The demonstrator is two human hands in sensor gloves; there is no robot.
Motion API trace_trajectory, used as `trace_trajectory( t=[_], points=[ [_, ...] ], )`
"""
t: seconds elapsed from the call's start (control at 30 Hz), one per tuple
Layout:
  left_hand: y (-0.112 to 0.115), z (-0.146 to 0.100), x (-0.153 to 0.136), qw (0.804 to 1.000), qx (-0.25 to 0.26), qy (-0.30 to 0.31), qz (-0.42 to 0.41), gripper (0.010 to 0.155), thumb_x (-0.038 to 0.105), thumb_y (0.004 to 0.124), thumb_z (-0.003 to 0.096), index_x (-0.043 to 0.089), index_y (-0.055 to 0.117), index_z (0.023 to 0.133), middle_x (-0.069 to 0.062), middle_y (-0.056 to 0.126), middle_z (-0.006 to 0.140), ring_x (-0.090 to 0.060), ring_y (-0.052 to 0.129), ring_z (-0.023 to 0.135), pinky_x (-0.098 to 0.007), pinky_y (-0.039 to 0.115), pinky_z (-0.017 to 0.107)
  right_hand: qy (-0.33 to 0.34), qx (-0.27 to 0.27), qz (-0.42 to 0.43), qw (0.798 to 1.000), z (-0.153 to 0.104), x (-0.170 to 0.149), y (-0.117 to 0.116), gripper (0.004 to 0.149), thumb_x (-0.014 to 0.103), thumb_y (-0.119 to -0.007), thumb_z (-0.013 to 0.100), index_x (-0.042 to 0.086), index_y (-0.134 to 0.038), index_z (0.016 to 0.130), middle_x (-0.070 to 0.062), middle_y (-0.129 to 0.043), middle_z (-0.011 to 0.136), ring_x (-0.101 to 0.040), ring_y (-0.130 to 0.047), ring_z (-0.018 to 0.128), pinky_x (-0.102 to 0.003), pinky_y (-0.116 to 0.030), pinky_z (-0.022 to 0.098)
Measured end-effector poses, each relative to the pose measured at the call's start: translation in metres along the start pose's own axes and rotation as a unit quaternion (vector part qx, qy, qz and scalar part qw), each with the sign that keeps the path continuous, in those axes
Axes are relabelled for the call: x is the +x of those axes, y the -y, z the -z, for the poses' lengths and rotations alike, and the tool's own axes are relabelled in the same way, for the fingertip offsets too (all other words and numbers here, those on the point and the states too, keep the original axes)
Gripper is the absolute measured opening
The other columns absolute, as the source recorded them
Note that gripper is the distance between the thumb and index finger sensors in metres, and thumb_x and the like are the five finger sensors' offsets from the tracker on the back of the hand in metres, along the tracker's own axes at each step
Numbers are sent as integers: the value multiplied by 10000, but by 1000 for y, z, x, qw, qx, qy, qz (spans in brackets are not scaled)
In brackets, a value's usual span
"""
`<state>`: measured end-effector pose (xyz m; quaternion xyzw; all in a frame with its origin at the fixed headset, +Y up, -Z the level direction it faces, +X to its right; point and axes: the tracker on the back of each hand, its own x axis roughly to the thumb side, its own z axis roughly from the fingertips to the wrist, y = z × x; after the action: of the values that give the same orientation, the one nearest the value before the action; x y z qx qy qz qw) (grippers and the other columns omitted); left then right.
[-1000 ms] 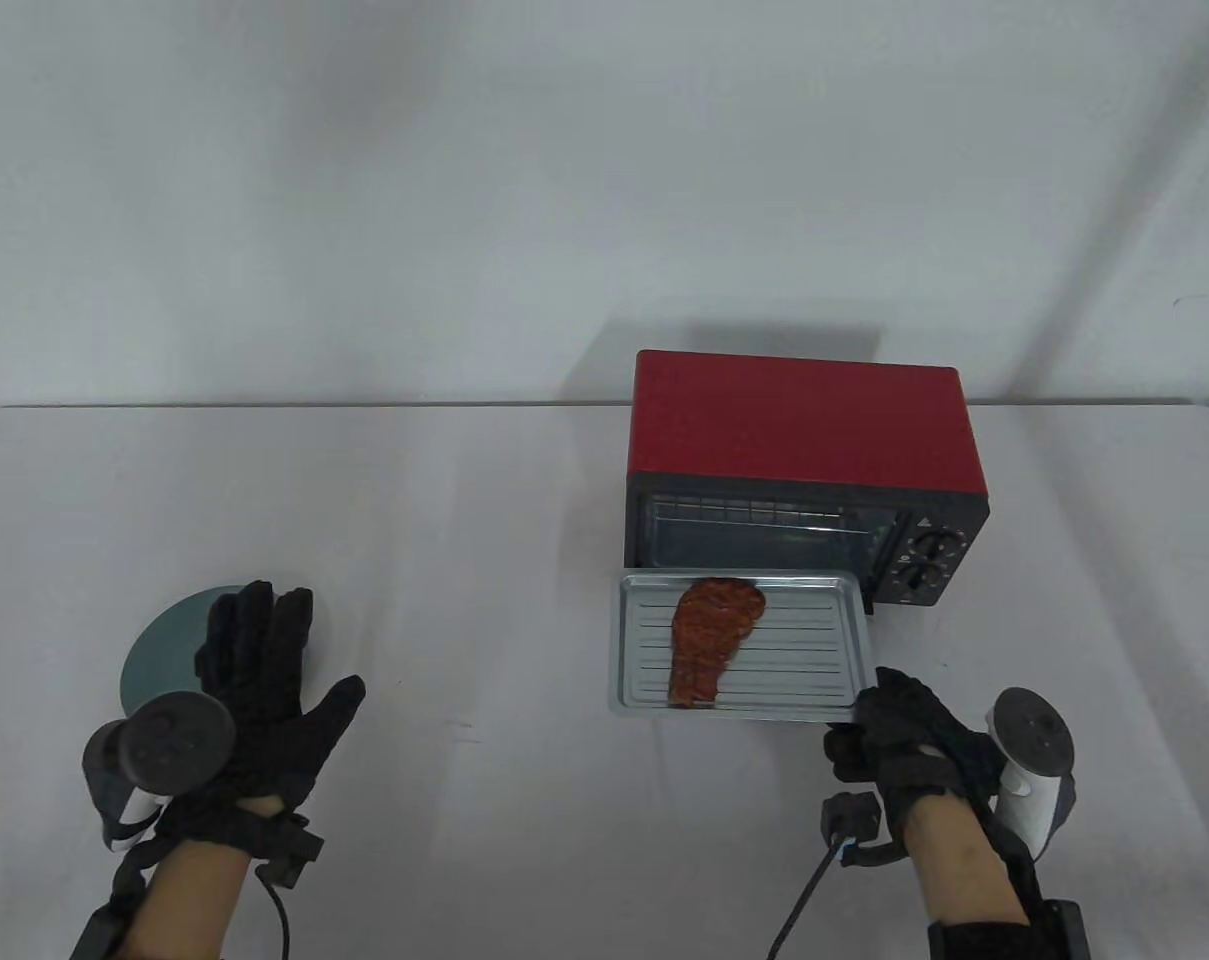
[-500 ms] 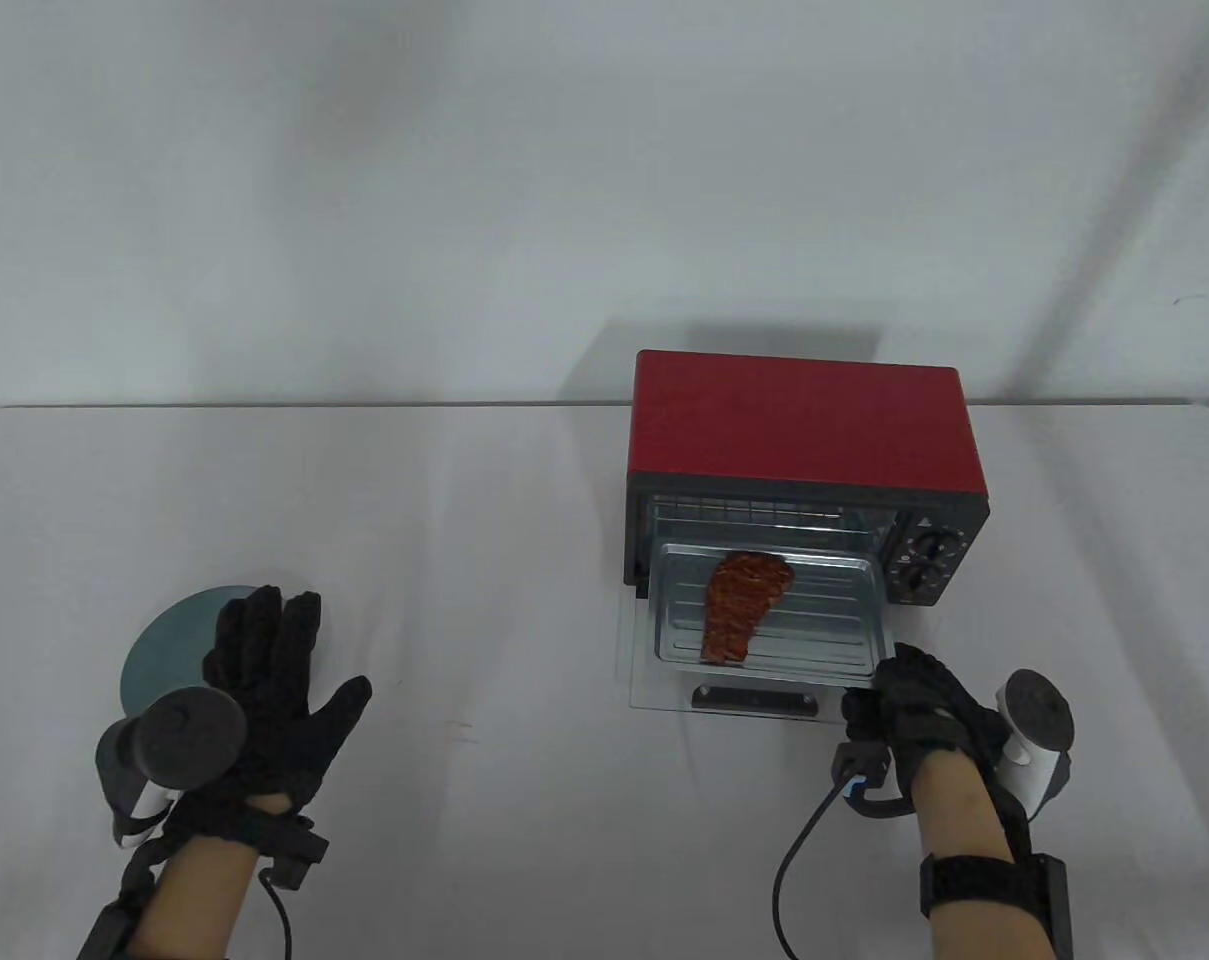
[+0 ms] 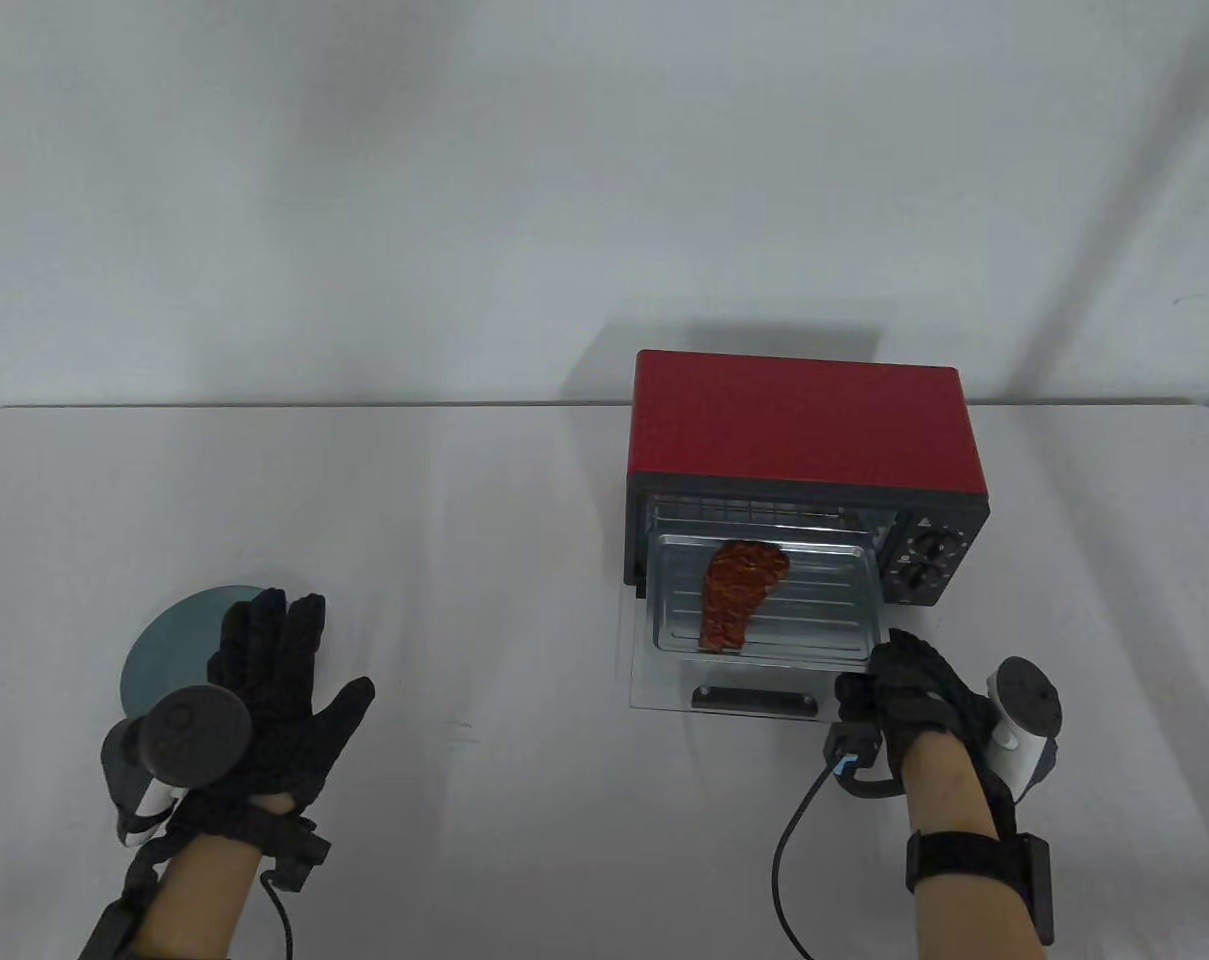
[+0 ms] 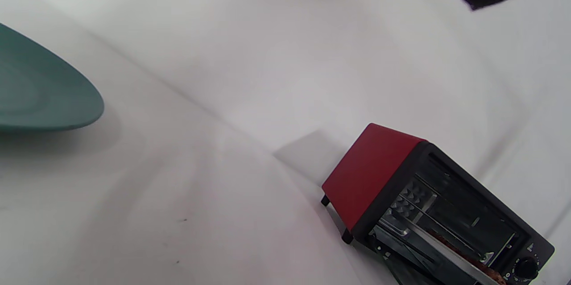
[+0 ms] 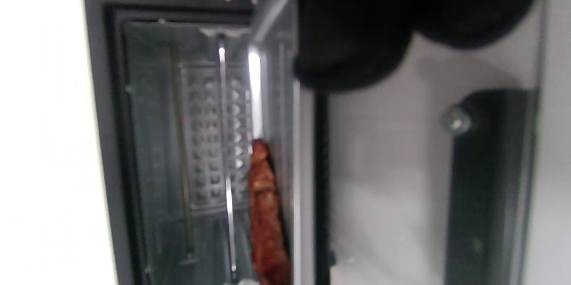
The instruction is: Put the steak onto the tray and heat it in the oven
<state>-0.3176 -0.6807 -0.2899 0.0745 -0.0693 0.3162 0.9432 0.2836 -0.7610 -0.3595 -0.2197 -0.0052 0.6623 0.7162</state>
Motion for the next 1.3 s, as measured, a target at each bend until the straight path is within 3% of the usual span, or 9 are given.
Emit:
trace_trajectory(
  t=[0.33, 0.6, 0.67, 0.77, 0.93, 1.03, 1.1, 1.17, 1.3],
  points=[
    [2, 1, 1, 1000, -7, -1, -3, 860, 799, 608, 476, 358, 258, 1127, -73, 156, 1203, -377, 74, 1119, -705, 244, 716, -7, -12, 18, 1000, 20, 3, -13, 497, 132, -682, 513, -37, -486, 937, -235, -869, 789, -222, -1013, 306, -538, -822, 306],
    [4, 2, 1, 1000, -14, 2, -3, 860, 801, 607, 475, 361, 257, 1126, -73, 156, 1203, -378, 74, 1119, -704, 247, 717, -39, -47, -4, 998, 45, 10, -23, 532, 152, -672, 551, 137, -381, 996, -225, -799, 857, -234, -1012, 341, -540, -807, 328],
    [4, 2, 1, 1000, -15, 2, -4, 860, 801, 606, 476, 360, 257, 1127, -72, 156, 1203, -378, 75, 1119, -704, 247, 718, -33, -49, -30, 998, 42, 12, -23, 537, 187, -676, 562, 141, -373, 1003, -224, -780, 872, -261, -1005, 371, -541, -799, 335],
    [4, 2, 1, 1000, -14, 4, -6, 861, 801, 607, 474, 361, 256, 1126, -72, 155, 1203, -379, 75, 1119, -705, 249, 718, -21, -60, -62, 996, 31, 15, -16, 563, 275, -676, 558, 50, -412, 1002, -246, -734, 902, -323, -985, 440, -561, -781, 357],
    [4, 1, 5, 1000, -13, 13, -5, 859, 800, 608, 475, 360, 261, 1126, -74, 162, 1203, -380, 81, 1120, -705, 252, 718, 71, -59, -131, 987, -1, 35, 1, 623, 325, -656, 551, -6, -436, 1030, -347, -548, 992, -522, -779, 754, -684, -625, 508],
    [4, 0, 9, 1000, -11, 26, -2, 862, 803, 609, 473, 357, 270, 1128, -74, 170, 1205, -381, 88, 1122, -708, 257, 717, 175, -28, -229, 957, -20, 52, -5, 634, 342, -660, 548, -20, -474, 1034, -344, -505, 1036, -587, -632, 866, -720, -527, 563],
    [5, 0, 12, 999, -14, 32, 1, 861, 804, 609, 472, 356, 278, 1128, -73, 178, 1206, -380, 92, 1124, -708, 260, 718, 241, 2, -334, 911, -35, 58, -23, 640, 364, -663, 540, -24, -509, 1027, -349, -523, 1035, -592, -630, 875, -717, -528, 566],
    [6, 0, 12, 999, -19, 34, 1, 861, 805, 608, 472, 356, 279, 1128, -75, 178, 1206, -380, 93, 1124, -708, 259, 718, 267, 47, -394, 878, -44, 56, -43, 622, 377, -662, 538, -6, -572, 1021, -330, -578, 1041, -601, -557, 916, -729, -483, 585],
    [9, 1, 13, 999, -29, 38, 5, 859, 803, 609, 473, 355, 279, 1128, -75, 179, 1206, -381, 91, 1123, -708, 257, 718, 275, 82, -503, 816, -48, 43, -79, 594, 387, -668, 529, -7, -671, 974, -318, -688, 992, -593, -611, 893, -727, -509, 578]
  ],
)
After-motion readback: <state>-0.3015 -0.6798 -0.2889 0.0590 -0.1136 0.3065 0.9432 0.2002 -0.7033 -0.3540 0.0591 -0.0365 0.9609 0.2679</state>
